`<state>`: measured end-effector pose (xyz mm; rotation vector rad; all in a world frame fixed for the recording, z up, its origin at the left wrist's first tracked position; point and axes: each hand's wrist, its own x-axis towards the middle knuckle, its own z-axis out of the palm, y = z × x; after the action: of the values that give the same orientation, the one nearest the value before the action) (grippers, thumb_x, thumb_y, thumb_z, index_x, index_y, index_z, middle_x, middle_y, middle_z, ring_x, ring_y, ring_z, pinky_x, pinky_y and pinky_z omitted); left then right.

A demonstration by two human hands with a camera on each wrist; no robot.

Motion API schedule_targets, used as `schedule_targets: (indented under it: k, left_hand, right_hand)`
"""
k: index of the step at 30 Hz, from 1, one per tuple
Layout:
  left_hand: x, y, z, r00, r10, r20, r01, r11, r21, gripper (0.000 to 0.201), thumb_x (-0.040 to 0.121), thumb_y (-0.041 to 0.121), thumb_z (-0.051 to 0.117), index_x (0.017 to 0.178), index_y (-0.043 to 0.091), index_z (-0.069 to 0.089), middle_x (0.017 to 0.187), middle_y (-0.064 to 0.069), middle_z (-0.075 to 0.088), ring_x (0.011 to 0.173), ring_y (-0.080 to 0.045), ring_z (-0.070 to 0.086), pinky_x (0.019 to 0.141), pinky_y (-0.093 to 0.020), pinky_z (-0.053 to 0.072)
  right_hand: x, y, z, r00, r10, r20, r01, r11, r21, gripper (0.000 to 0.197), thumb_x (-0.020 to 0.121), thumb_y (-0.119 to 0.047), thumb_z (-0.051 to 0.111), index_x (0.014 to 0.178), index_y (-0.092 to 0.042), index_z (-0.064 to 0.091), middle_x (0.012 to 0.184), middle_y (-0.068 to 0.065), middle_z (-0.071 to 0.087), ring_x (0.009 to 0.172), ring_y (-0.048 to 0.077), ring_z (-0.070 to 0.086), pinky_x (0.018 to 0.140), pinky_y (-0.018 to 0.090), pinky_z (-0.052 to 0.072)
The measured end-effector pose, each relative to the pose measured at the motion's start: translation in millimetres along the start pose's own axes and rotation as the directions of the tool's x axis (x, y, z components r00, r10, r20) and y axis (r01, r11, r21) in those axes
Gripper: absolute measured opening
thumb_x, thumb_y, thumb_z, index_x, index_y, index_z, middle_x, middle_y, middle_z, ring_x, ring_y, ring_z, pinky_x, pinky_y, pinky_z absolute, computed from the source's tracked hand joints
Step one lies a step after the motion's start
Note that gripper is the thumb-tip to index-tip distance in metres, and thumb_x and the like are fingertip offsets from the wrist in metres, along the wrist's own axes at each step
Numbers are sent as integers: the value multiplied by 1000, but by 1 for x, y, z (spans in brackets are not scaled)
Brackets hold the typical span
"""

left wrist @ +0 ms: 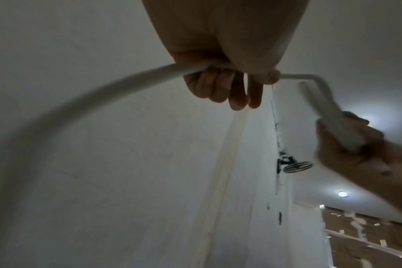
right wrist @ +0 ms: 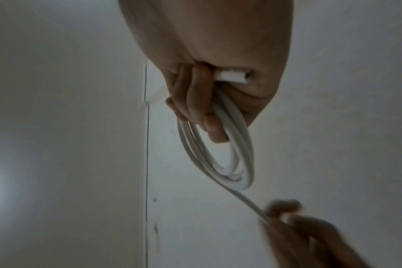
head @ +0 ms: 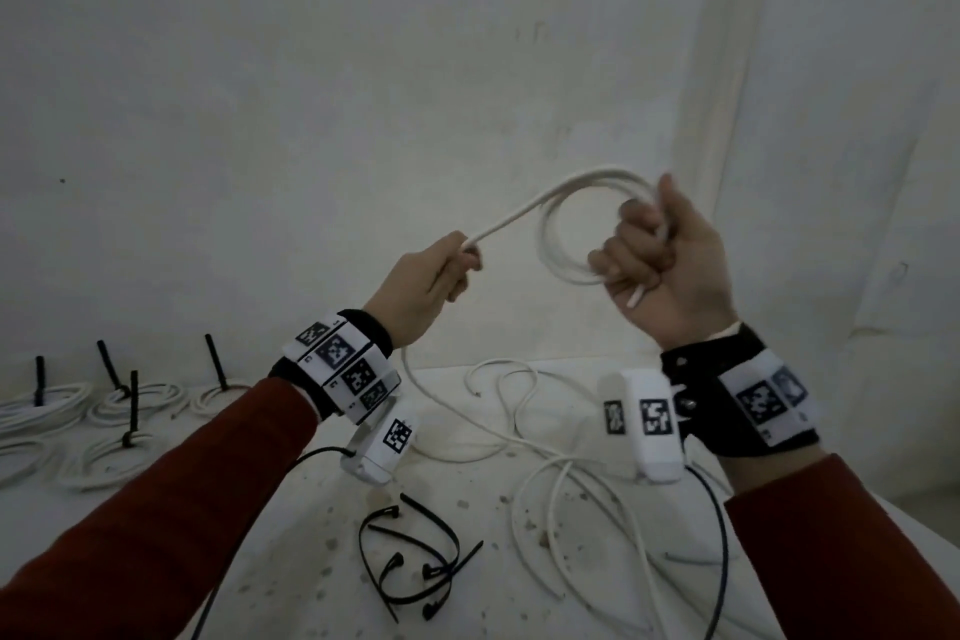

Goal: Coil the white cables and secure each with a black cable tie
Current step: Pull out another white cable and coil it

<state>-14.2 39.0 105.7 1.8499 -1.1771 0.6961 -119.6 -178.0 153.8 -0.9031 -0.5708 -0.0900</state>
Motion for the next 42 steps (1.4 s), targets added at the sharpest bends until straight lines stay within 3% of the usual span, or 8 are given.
schedule_targets:
  k: [8, 14, 23, 26, 28, 31, 34, 42]
  left_hand:
    - [-12, -46, 17, 958, -288, 15, 288, 958, 2, 30, 103, 18, 33, 78, 21, 50, 66, 2, 59, 65, -11, 56, 71, -26, 45]
    - [19, -26, -4, 872, -459, -166, 396, 864, -310, 32, 103, 20, 31, 75, 14, 45, 60, -5, 47, 50, -17, 58, 59, -34, 55]
    - [52, -18, -40, 789, -521, -326, 383, 832, -402, 30, 102, 18, 30, 75, 15, 42, 61, -8, 49, 57, -24, 64, 63, -38, 58]
    - [54, -18, -45, 762, -538, -361, 383, 823, -420, 30, 102, 18, 29, 76, 15, 43, 62, -9, 51, 61, -27, 67, 65, -41, 59]
    - [55, -16, -47, 757, -541, -368, 384, 823, -419, 29, 102, 18, 29, 76, 15, 43, 63, -9, 52, 65, -30, 68, 65, -41, 59]
    - [54, -11, -45, 792, -497, -354, 375, 854, -361, 30, 103, 21, 29, 76, 17, 43, 65, -9, 53, 65, -27, 68, 62, -37, 58]
    - [53, -6, -45, 840, -425, -338, 349, 899, -264, 31, 103, 23, 31, 75, 19, 43, 65, -7, 55, 64, -24, 69, 60, -35, 57]
    - [34, -7, -68, 889, -318, -329, 307, 948, -89, 31, 103, 26, 34, 74, 25, 45, 66, -2, 56, 57, -15, 65, 58, -36, 56]
  right_hand:
    - [-13, -39, -20, 982, -165, -87, 170, 984, 53, 44, 91, -42, 38, 55, -18, 49, 37, -6, 27, 35, 10, 27, 51, 22, 40]
    - [-15, -35, -39, 987, -136, 87, 116, 973, 202, 35, 94, -32, 42, 67, -13, 53, 43, -3, 31, 41, 12, 27, 60, 27, 45]
    - [-15, -10, -28, 976, -76, -203, -11, 917, -398, 49, 101, -46, 28, 69, -14, 47, 39, -9, 24, 33, 7, 21, 46, 22, 35]
    - [-17, 15, -32, 957, -75, -280, -121, 774, -621, 52, 100, -48, 32, 68, -11, 50, 44, -5, 28, 38, 10, 24, 50, 26, 30]
    - [-20, 38, -36, 959, -71, -274, -191, 552, -812, 54, 96, -50, 40, 66, -8, 56, 46, -2, 36, 41, 12, 33, 50, 23, 32]
    - [-26, 80, -45, 965, 114, -236, -254, 192, -948, 64, 81, -59, 63, 72, 4, 61, 53, -1, 44, 49, 11, 44, 53, 24, 34]
    - [-28, 126, -55, 887, 323, -331, -336, -40, -941, 66, 63, -66, 75, 85, -4, 66, 67, -6, 55, 64, 9, 56, 56, 22, 38]
    - [-12, 178, -56, 841, 401, -363, -304, -205, -930, 48, 80, -45, 72, 58, -13, 44, 61, 0, 45, 62, 15, 49, 51, 25, 33]
